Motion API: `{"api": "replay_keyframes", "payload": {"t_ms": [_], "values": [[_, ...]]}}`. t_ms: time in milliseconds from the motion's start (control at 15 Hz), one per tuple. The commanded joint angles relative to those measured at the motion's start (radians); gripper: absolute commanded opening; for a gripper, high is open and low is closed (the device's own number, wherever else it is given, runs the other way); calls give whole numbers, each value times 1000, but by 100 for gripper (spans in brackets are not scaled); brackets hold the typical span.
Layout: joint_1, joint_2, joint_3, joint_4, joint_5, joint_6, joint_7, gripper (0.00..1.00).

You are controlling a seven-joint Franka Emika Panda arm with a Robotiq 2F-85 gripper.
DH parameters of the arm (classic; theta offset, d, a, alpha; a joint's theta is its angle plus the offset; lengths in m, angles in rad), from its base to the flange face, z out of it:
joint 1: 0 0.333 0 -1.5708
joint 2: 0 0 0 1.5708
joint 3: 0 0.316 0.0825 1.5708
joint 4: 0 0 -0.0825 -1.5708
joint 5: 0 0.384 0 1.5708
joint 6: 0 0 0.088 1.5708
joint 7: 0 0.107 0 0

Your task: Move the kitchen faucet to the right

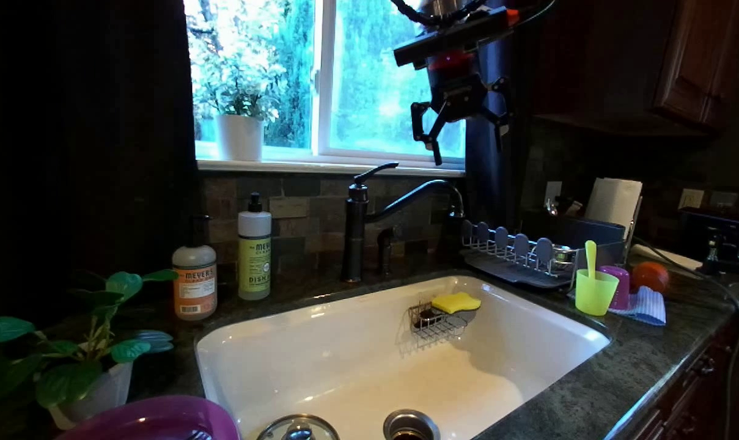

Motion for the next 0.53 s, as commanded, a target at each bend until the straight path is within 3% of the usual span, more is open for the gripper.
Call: {"api": "replay_keyframes", "payload": {"t_ms": [0, 133, 200, 267, 467], "values": [[15, 34, 19, 23, -31, 78, -152, 100], [8, 35, 13, 7, -41, 142, -263, 100], [-9, 57, -2, 32, 40, 136, -288, 100], [12, 35, 10, 19, -10, 111, -214, 100], [-3, 53, -7, 26, 16, 124, -268, 100]]}}
